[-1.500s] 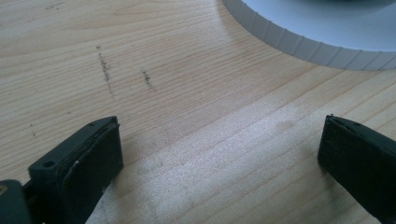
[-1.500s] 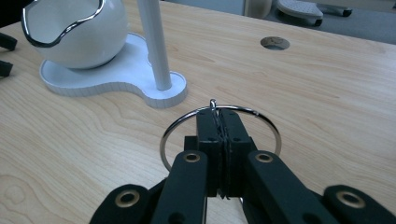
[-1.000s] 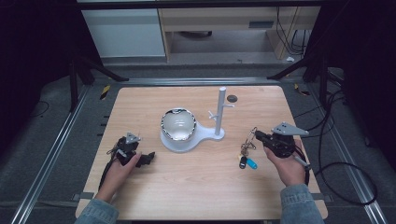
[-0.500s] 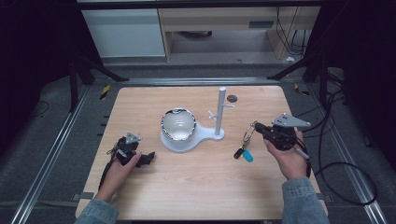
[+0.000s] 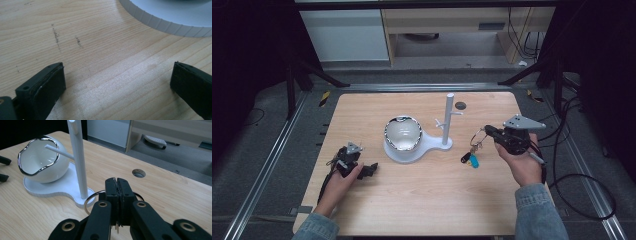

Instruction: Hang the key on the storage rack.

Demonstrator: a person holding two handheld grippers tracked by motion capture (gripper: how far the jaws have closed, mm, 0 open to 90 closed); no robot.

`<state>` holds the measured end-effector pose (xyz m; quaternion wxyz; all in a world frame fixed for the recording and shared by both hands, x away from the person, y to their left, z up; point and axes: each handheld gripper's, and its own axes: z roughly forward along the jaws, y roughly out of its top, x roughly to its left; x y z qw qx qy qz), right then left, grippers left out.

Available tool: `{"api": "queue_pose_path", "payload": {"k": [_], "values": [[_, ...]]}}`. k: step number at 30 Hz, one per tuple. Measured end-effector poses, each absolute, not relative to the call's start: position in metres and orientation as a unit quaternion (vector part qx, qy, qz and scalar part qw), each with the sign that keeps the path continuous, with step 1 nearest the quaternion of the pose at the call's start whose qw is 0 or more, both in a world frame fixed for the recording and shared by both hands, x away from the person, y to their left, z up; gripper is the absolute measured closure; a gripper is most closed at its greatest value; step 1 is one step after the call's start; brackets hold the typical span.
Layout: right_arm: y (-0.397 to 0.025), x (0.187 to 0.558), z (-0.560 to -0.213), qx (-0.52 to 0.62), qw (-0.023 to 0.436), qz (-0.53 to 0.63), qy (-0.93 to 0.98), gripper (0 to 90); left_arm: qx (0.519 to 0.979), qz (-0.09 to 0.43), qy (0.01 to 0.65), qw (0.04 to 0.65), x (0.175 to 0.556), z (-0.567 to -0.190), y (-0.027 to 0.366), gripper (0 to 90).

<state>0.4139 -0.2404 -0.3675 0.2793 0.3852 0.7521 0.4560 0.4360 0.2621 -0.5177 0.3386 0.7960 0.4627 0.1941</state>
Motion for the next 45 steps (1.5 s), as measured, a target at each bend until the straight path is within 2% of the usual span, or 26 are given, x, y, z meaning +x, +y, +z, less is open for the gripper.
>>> {"api": "queue_pose_path", "payload": {"k": [45], "values": [[-0.220,0.423,-0.312,0.353,0.302,0.473,0.749,88.9,0.796,0.194,0.462,0.339,0.436,-0.518,0.262,0.0]]}}
